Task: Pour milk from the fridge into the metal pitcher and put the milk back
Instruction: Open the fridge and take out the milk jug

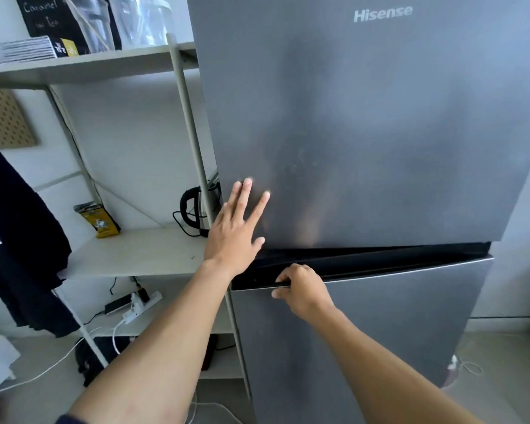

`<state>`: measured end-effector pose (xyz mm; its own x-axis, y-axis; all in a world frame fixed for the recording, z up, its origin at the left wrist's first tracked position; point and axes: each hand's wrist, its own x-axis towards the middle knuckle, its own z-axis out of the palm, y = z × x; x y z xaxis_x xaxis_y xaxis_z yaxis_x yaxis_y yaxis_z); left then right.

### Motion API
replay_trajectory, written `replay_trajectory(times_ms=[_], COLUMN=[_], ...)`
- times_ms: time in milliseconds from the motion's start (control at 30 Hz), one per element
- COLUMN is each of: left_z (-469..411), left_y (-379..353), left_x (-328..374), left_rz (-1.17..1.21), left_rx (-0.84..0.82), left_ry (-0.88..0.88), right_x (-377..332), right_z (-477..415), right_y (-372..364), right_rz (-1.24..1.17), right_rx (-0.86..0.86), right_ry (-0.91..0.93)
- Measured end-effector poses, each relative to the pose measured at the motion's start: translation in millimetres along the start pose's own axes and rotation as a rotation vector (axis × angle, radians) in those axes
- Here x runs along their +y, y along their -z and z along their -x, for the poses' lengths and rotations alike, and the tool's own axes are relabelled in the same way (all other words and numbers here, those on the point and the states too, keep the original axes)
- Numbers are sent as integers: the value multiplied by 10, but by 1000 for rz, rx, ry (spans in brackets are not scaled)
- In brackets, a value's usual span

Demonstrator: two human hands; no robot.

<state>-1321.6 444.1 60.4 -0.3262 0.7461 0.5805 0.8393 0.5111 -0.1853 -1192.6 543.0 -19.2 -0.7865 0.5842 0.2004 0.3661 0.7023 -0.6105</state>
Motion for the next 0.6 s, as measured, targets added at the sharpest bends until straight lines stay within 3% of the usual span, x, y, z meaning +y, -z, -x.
replay_trajectory(times_ms=[100, 367, 500, 600], left_z=[88, 667, 1020, 1247], left_y=[146, 411, 437, 506], left_x=[95, 290, 482, 719], left_rz=[125, 283, 367, 633], left_rx=[-69, -458, -473, -494], left_ry=[34, 77, 82, 153], right_x=[-37, -20, 13, 71], right_z=[291, 986, 1394, 1689], right_y=[123, 300, 502, 615], right_rz=[-9, 8, -143, -220], right_rx=[-19, -59, -52, 51], right_ry=[-21, -30, -64, -107])
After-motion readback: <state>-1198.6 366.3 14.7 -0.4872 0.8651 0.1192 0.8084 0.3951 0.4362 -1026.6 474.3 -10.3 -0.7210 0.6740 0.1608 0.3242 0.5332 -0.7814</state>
